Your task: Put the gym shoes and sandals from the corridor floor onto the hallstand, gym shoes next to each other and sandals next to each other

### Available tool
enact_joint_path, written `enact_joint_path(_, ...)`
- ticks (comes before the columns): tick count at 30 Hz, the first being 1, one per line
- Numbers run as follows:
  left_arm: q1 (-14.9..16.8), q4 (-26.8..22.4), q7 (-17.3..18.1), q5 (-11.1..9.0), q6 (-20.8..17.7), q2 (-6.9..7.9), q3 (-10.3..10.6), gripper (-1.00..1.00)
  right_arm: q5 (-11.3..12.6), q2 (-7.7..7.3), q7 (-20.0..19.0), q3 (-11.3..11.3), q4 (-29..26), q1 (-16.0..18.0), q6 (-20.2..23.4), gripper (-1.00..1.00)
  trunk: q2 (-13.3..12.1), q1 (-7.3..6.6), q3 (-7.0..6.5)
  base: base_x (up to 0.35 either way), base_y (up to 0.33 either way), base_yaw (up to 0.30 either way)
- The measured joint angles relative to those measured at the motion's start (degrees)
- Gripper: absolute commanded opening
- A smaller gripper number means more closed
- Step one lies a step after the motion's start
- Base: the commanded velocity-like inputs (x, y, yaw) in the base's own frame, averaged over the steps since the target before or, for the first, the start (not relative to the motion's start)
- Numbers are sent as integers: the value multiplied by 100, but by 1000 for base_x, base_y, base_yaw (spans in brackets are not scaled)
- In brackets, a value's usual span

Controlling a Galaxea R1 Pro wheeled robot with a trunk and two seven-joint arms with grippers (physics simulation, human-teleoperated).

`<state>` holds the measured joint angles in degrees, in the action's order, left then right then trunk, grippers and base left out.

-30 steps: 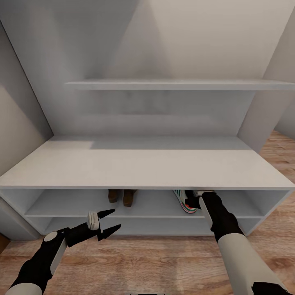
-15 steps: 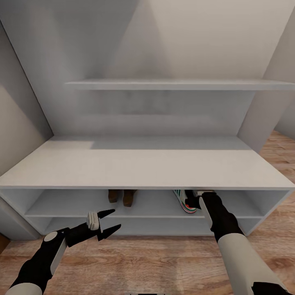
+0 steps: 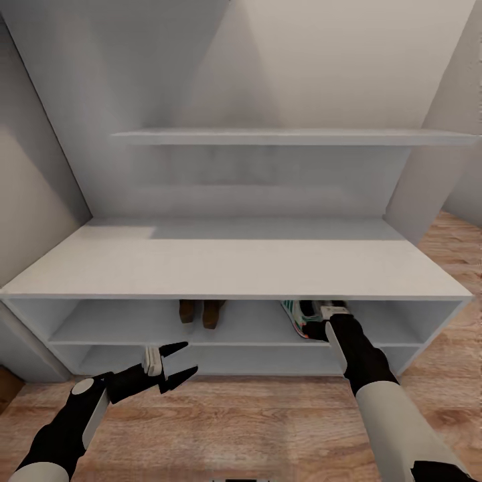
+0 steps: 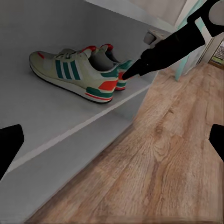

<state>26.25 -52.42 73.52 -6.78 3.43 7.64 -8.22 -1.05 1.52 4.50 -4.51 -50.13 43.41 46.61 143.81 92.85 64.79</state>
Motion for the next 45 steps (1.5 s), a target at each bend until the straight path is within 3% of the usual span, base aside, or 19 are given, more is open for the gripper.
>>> enact_joint_path(28, 0, 0, 0, 0, 0, 0, -1, 100, -1, 0, -8, 34, -25, 2, -1, 100, 0, -1, 0, -302, 0, 0)
enact_joint_path(45, 0, 0, 0, 0, 0, 0, -1, 100, 0, 2, -12, 25, -10, -1, -7, 100, 0, -3, 0, -46, 0, 0)
